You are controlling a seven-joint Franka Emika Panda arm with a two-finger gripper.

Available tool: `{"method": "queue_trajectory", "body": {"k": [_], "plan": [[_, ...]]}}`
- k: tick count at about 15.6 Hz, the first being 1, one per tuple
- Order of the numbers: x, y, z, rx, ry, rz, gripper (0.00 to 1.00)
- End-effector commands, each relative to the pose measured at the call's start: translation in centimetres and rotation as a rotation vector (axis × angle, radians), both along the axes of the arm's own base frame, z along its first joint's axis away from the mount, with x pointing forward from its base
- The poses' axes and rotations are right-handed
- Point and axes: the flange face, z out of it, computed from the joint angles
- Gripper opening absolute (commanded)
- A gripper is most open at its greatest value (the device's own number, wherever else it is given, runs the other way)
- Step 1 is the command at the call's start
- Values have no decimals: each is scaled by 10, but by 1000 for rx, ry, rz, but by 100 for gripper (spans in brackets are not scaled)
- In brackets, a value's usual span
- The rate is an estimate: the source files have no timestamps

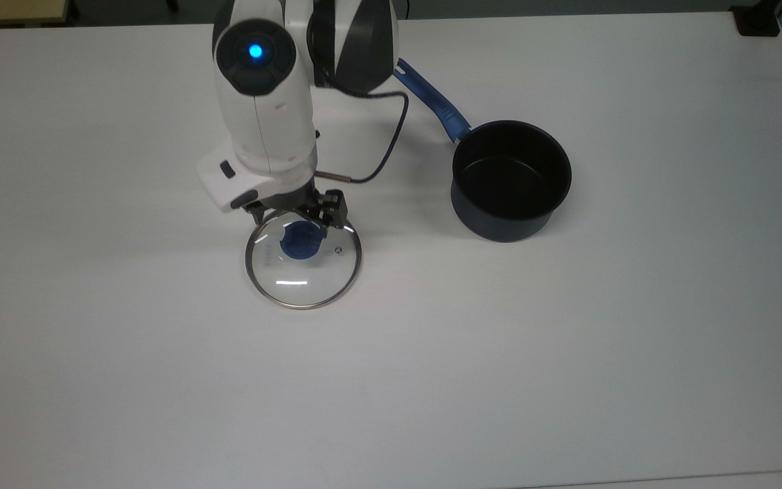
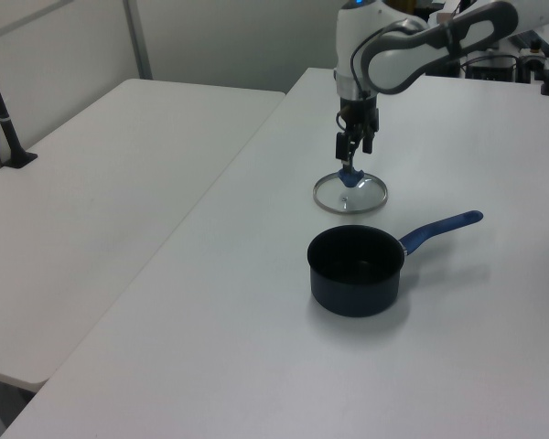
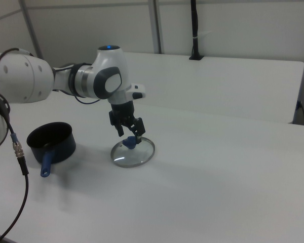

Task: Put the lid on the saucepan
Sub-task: 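Lower the open gripper over the blue knob of the glass lid, then close the gripper on the blue knob of the glass lid, then lift the glass lid and carry it over the navy saucepan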

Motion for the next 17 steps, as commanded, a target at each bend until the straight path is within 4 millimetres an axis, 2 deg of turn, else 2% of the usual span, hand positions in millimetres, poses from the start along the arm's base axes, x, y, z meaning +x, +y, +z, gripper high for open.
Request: {"method": "queue_trajectory", "body": {"k": [1,4,9,11,12,14,17], "plan": [[6,7,-18,13,-35,-57,95],[9,13,-29,25,-51,-86,93],[10,13,-31,25,-48,-72,48],[10,10,-25,25,-55,-76,31],[10,6,-16,26,-64,-81,26],[6,13,26,33,-118,-52,26],[0,58,61,66,-148,13,26]]}}
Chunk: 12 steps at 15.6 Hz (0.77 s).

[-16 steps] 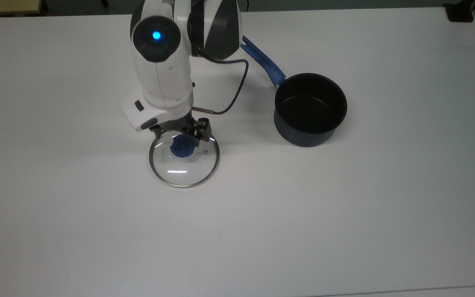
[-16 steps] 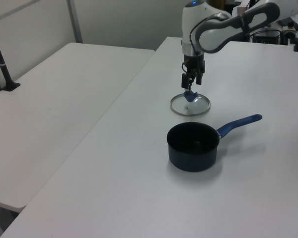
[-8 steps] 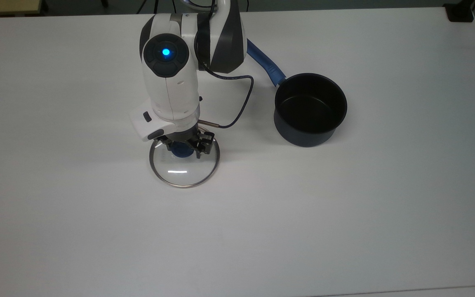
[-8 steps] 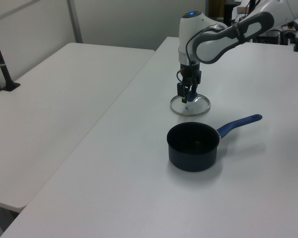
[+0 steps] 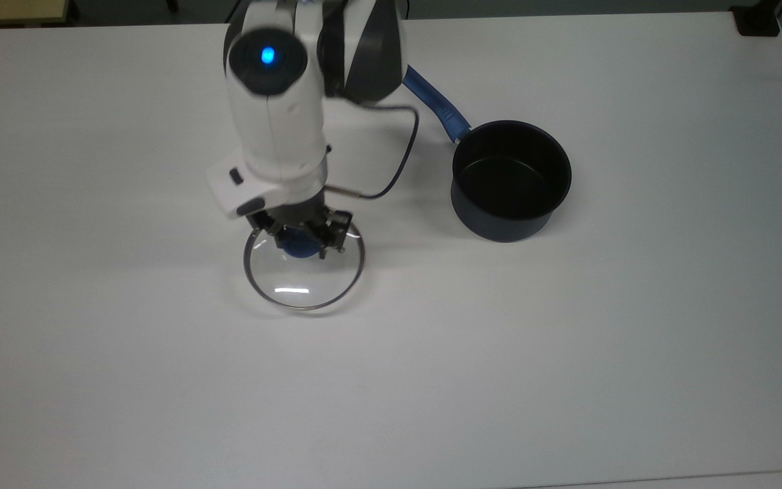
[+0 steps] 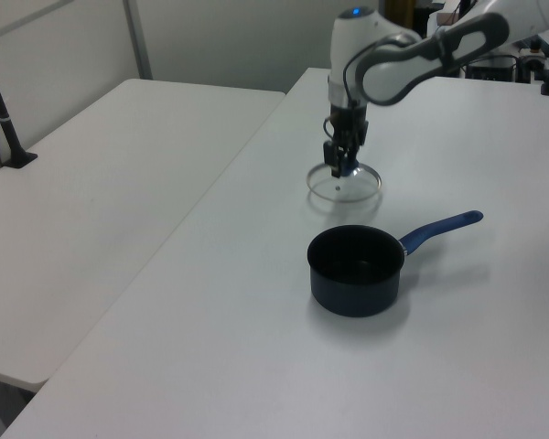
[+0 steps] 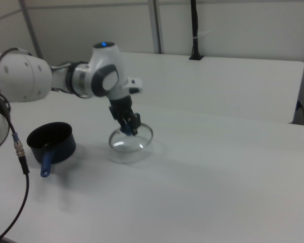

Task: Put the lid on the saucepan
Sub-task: 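Lift the glass lid and carry it over the navy saucepan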

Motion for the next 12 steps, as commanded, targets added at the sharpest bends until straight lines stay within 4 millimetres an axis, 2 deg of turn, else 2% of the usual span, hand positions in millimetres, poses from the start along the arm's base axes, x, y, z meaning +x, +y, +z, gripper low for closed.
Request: {"method": "queue_trajectory", "body": {"k": [1,3,6,9,12], "plan": [[-17,58,56,50,-44,85,26],[-27,98,79,78,-52,110,26],[-41,148,97,107,-15,101,26],[-57,204,101,111,-15,139,26],[-79,254,93,96,12,213,27]]}}
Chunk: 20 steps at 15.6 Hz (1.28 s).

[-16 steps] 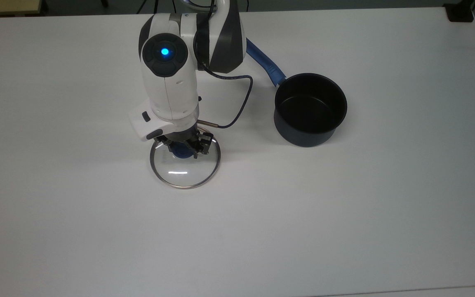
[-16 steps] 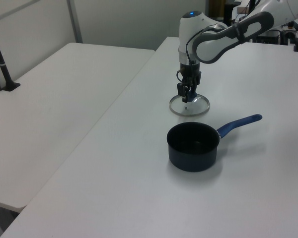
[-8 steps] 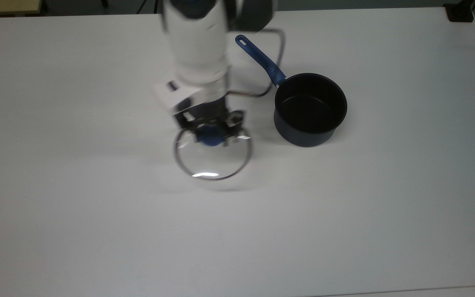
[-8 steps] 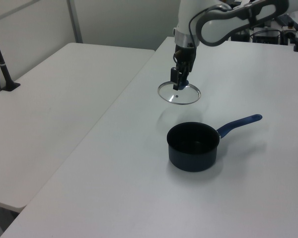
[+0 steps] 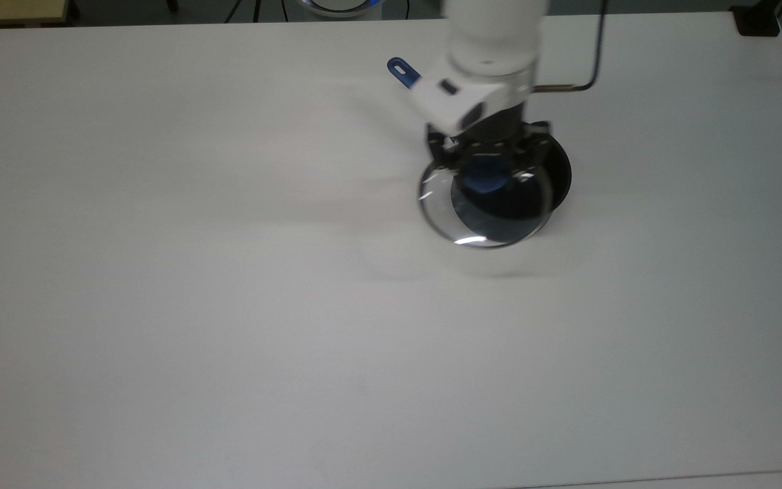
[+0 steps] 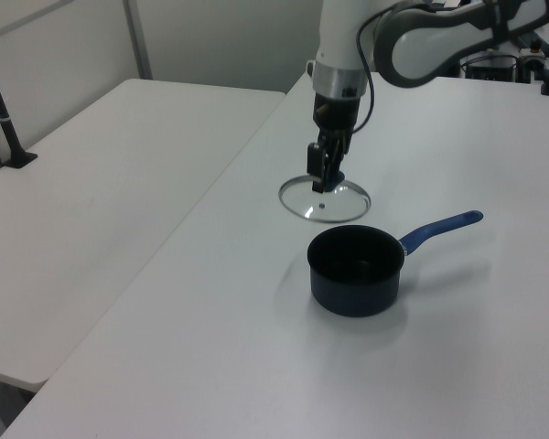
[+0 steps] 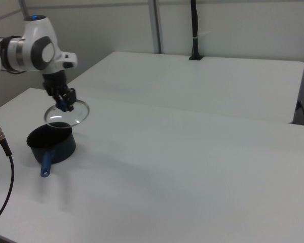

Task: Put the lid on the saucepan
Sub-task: 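Lift the glass lid and carry it over the navy saucepan, then lower the glass lid onto the saucepan rim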

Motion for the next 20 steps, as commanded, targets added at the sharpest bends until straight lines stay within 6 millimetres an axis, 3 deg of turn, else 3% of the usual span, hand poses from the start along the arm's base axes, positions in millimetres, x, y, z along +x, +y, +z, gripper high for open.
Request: {"method": "queue_trajectory", "body": {"k": [1,6,11,13,14,15,18,20], "plan": [[-27,46,-3,-22,41,47,27],[-52,74,-26,-91,65,111,27],[-58,71,-33,-113,70,110,27],[-58,72,-34,-112,70,109,32],[-59,71,-36,-114,74,110,44],[-60,71,-39,-117,80,109,99],[-60,69,-33,-118,79,99,100],[-61,63,-14,-112,53,84,100]]}}
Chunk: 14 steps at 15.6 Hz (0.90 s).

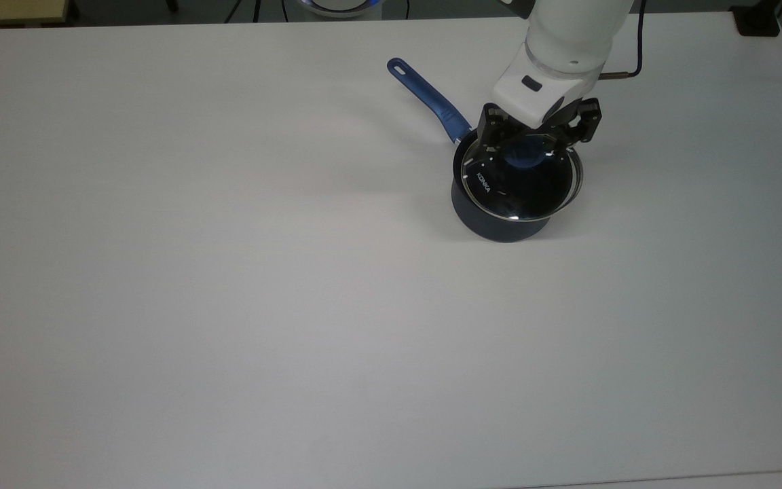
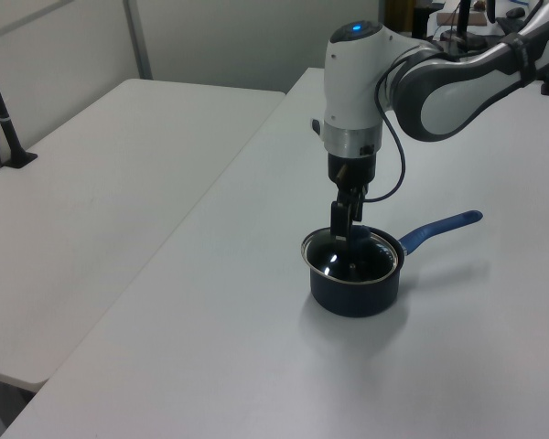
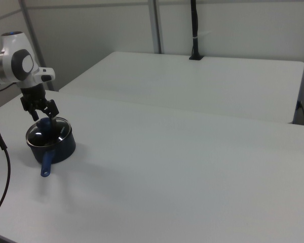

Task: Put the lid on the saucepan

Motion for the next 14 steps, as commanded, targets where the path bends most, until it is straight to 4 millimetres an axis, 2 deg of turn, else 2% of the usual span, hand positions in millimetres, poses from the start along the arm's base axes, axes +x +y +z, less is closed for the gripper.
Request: {"method": "queue_trajectory", "body": {"k": [1,4,8,10,14], "plan": [[-13,-13,38,-21,-33,-37,100],[-22,-24,68,-42,-30,-40,100],[-27,-64,96,-83,-5,-95,100],[-31,-94,110,-113,33,-55,100],[-41,-174,158,-79,50,-28,100]]}}
